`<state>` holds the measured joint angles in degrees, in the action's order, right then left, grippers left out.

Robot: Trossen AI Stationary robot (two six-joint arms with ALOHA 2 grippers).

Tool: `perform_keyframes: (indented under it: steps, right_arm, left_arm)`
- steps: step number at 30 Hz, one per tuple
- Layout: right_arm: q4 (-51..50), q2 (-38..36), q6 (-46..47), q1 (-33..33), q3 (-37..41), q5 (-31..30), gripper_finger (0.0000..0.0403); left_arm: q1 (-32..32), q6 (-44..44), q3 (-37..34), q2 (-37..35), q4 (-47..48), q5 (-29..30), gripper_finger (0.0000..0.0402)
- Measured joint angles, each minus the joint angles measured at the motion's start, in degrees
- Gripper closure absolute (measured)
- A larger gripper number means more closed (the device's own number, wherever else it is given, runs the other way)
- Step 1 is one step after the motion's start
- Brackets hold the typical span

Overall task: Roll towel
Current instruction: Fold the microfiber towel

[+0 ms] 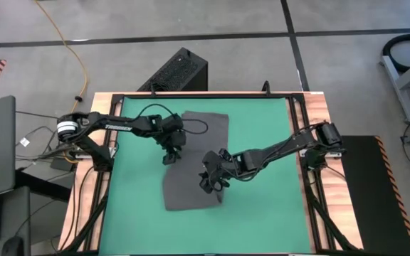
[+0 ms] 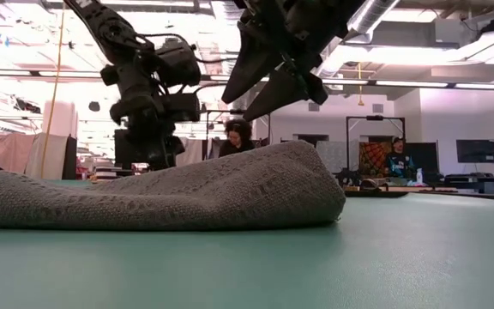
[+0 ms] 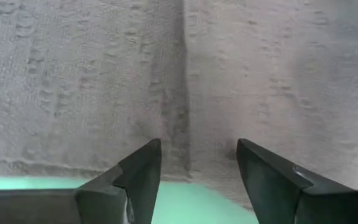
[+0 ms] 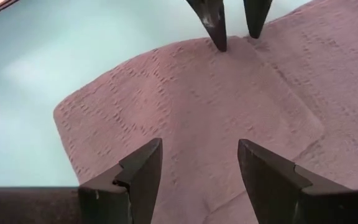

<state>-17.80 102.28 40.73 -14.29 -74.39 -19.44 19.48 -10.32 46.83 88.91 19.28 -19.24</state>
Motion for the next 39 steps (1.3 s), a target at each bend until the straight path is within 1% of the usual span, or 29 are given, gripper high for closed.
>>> perform_keyframes:
  steps: [2,5,9,13,17,19,21,24,27,28,31,35,39]
  right_arm:
    - [-0.07,0.0,-0.03,-0.21,0.0,-0.02,0.0169]
    - [-0.09,0.0,-0.04,-0.38,0.0,-0.02,0.0169]
    - [0.05,0.02,0.0,-0.36,0.0,-0.06,0.0169]
    - [0.09,0.02,0.21,-0.32,0.02,-0.17,0.0169]
    - [0.21,0.02,0.24,-0.34,0.02,-0.15,0.0169]
    - [0.28,0.02,0.37,-0.36,0.02,-0.15,0.0169]
    - [0.28,0.02,0.76,-0.36,0.02,-0.15,0.0169]
    - [0.23,0.03,1.29,-0.36,0.02,-0.15,0.0169]
    - [0.12,0.04,1.31,-0.36,0.02,-0.15,0.0169]
    - [0.1,0.04,1.31,-0.36,0.02,-0.15,0.0169]
    - [0.1,0.04,1.29,-0.36,0.02,-0.15,0.0169]
    - [-0.18,0.04,0.96,-0.25,0.02,-0.15,0.0169]
    - [-1.43,0.04,0.77,0.39,0.03,-0.13,0.0169]
  left_arm:
    - [0.01,-0.9,0.07,-1.43,-0.15,-0.57,0.0203]
    - [0.01,-2.37,-0.01,-1.62,0.23,-1.65,0.0203]
    - [-0.75,-2.48,-0.11,0.18,-1.19,-2.12,0.0203]
    - [-1.33,-1.17,-0.17,1.2,-1.55,-4.35,0.0203]
    - [-1.57,-1.92,-0.17,1.21,-0.95,-4.35,0.0206]
    - [-1.54,-1.78,-0.17,1.21,-0.33,-4.93,0.022]
    - [-1.64,-1.11,-0.17,1.21,0.38,-5.65,0.0245]
    - [-2.7,-0.99,-0.17,1.21,1.6,-6.86,0.0302]
    - [-4.25,-0.98,-0.17,1.21,1.77,-7.04,0.037]
    - [-4.83,-0.58,-0.17,1.21,1.77,-7.02,0.0385]
    - [-6.59,3.01,-0.17,1.13,1.95,-7.27,0.0394]
    - [-10.27,6.33,1.01,-0.94,5.44,-7.05,0.0399]
    - [-15.62,7.89,2.7,-3.99,7.41,-3.08,0.04]
